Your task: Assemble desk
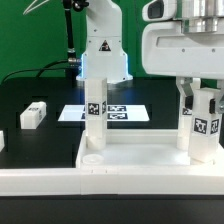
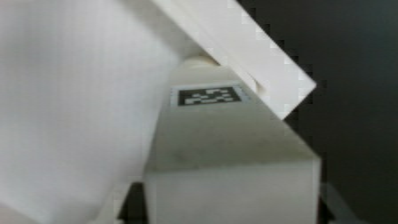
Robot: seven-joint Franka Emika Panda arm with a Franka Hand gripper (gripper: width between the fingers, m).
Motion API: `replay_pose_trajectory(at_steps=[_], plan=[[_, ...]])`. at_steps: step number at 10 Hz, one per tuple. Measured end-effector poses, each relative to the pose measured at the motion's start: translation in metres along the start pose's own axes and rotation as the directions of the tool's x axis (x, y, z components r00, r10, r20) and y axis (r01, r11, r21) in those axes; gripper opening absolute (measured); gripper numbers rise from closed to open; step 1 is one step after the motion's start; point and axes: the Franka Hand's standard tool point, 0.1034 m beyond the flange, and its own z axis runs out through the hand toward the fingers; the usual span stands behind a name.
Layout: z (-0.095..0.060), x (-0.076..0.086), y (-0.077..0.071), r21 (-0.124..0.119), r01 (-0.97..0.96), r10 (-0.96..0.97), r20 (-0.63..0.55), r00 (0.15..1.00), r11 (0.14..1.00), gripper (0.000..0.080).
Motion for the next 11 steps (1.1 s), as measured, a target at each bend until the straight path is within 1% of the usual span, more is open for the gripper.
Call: replay_pose_trajectory(at_steps=[1,2,3,4,5,6,7,8,9,10,11], plan=[[0.0001,-0.0008,0.0004,0.001,-0.221,0.220,0.018,0.975,0.975,0.0294],[0.0008,0.0015,0.0015,0.005,-0.379,0.378,0.053,0.924,0.926,0.0294],[0.0029,0.0045,0.0042,0.001,-0.505,0.502,0.096,0.859,0.863,0.0294],[0.0028,0.0032,0.0040,0.000,-0.562,0.560,0.097,0.823,0.827,0.0294],[0.0028,0.0024,0.0037,-0.001,-0.563,0.560,0.097,0.823,0.827,0.0294],[0.0031,0.0029,0.0040,0.001,-0.545,0.542,0.096,0.835,0.838,0.0365],[0.0030,0.0021,0.0038,0.007,-0.475,0.473,0.091,0.877,0.880,0.0365],[0.0022,-0.0011,0.0017,0.020,-0.311,0.308,0.083,0.948,0.950,0.0523],[0.0027,-0.0045,0.0010,0.033,-0.172,0.169,0.081,0.982,0.985,0.0523],[0.0032,-0.0052,0.0016,0.043,-0.095,0.092,0.076,0.993,0.995,0.0629],[0.0038,-0.0037,0.0022,0.043,-0.054,0.051,0.072,0.996,0.998,0.0629]])
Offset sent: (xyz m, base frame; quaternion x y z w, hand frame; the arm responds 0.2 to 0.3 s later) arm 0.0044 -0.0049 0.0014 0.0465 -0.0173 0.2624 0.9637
